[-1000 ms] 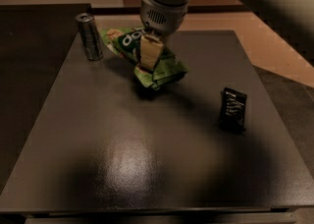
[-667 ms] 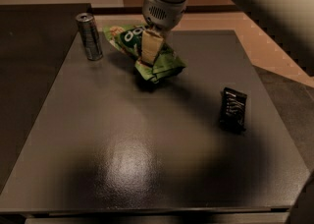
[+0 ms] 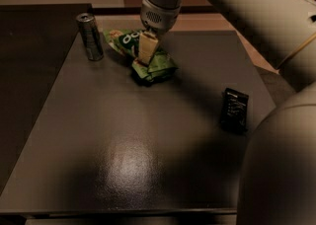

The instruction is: Move green rice chip bag near redbull can

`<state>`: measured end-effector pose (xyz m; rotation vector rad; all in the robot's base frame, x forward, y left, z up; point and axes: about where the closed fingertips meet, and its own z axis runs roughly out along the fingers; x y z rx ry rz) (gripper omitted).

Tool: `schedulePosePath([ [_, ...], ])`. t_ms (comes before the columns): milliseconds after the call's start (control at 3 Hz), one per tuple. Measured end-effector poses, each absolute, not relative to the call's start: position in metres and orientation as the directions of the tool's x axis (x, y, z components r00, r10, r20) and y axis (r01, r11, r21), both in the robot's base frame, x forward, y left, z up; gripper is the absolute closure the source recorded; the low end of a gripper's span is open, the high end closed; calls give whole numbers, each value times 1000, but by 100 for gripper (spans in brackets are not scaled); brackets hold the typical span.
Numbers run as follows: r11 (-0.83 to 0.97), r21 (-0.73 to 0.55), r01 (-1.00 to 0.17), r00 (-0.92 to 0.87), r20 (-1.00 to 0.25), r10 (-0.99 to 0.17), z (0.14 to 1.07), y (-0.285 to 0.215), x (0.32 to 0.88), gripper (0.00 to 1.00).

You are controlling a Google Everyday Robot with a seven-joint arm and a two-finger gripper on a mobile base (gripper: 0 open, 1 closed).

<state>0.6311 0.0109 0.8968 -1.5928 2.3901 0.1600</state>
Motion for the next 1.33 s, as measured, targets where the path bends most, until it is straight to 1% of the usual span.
schedulePosePath([
  [667, 379, -34, -925, -352, -298, -887, 885, 22, 642, 12],
  [1000, 378, -35, -925, -351, -300, -887, 884, 23, 643, 0],
  [1333, 378, -35, -925, -351, -300, -887, 884, 23, 643, 0],
])
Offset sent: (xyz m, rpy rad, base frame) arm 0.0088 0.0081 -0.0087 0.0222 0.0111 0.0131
